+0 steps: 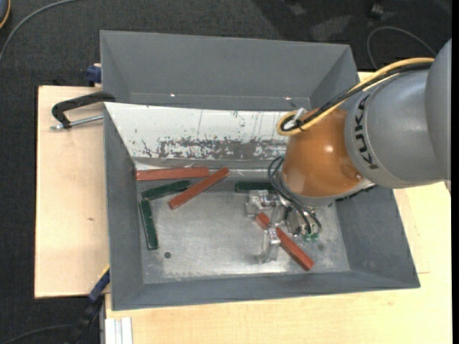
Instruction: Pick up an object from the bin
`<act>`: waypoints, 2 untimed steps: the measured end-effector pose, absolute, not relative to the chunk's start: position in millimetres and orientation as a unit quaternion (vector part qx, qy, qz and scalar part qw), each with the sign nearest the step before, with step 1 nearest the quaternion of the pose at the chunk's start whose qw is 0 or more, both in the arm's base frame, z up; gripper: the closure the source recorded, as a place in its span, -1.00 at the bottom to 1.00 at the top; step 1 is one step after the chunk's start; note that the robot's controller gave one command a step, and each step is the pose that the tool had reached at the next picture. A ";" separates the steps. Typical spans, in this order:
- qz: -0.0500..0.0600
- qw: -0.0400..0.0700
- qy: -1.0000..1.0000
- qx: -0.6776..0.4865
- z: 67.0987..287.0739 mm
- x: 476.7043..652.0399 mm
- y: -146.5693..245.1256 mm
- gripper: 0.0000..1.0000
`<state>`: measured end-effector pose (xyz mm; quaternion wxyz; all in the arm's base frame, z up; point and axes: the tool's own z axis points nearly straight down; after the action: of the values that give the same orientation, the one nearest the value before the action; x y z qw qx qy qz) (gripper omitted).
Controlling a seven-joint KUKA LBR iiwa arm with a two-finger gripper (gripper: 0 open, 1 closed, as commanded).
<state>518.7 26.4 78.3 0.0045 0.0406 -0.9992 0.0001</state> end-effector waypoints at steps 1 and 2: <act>0.002 -0.003 -0.970 0.243 70.4 541.1 -48.0 -1.00; 0.000 -0.002 -0.970 0.244 70.3 540.7 -44.3 1.00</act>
Offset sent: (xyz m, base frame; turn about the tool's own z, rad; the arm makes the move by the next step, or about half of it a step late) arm 0.0210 -0.0714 -0.0083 -0.4142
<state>540.7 -44.3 70.3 -0.0024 0.2441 -0.9698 -0.0004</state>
